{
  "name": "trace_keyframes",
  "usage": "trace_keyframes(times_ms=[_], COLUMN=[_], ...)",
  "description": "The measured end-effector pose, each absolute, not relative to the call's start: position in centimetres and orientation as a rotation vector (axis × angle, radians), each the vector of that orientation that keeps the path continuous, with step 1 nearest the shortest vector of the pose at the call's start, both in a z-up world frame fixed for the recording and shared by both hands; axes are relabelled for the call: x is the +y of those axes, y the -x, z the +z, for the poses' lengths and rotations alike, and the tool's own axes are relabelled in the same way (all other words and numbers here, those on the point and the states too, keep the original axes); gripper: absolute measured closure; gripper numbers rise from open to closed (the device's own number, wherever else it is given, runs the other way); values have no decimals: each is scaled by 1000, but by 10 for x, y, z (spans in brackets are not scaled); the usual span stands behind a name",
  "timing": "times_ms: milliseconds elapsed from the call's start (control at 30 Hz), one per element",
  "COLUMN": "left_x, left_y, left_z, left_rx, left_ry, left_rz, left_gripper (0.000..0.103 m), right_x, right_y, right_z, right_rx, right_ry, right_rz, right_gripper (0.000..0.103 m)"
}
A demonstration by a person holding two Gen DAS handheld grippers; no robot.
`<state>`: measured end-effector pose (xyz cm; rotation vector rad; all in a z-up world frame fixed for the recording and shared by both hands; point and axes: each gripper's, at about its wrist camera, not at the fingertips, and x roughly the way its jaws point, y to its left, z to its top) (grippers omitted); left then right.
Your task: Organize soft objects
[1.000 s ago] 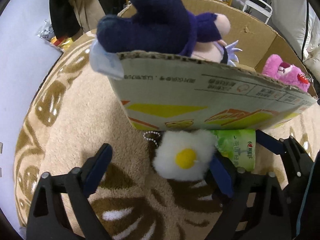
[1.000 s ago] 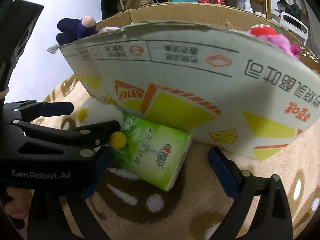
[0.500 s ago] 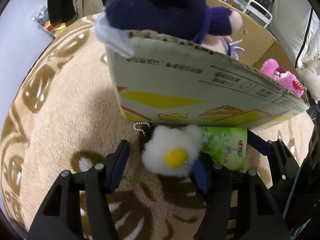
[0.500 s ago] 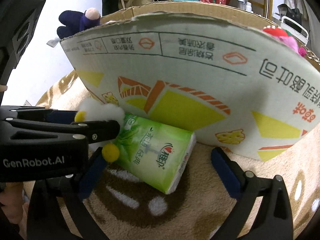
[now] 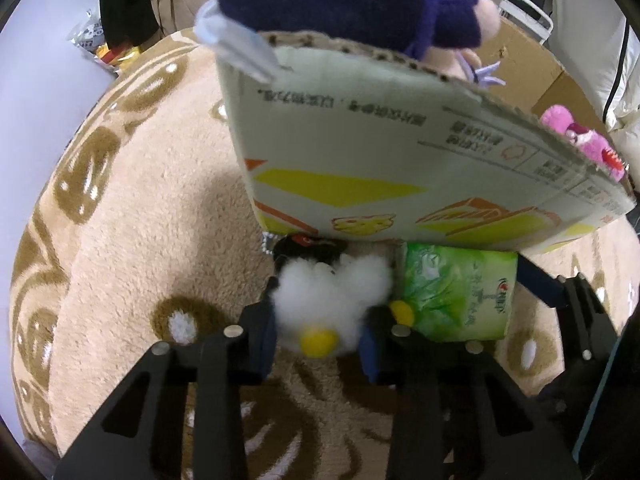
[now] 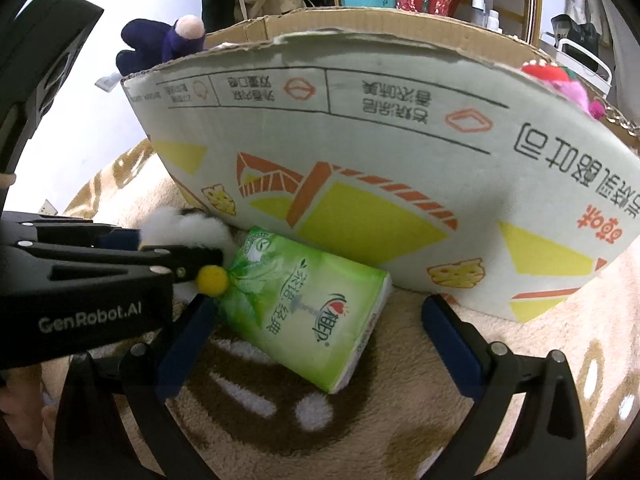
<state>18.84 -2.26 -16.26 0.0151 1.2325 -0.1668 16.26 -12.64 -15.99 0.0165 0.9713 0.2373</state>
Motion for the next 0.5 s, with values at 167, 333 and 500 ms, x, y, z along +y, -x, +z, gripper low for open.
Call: trace_keyframes(times_ms=[167, 333, 500], left_x=[-21, -13, -4], left_y=[-179, -174, -170], left_z=[-158, -149, -144], left_rx=[1223, 1210, 1200], left_ry=[-26, -4, 9], left_rz=[-161, -121, -92], left_gripper=[73, 74, 74], right_x=[-127, -135, -136], right_y=[-162, -158, -156], right_z=[-159, -156, -156], right_rx=[968, 973, 982], right_ry=[-17, -27, -14], right_rz=[229, 211, 196], right_gripper=[0, 0, 0])
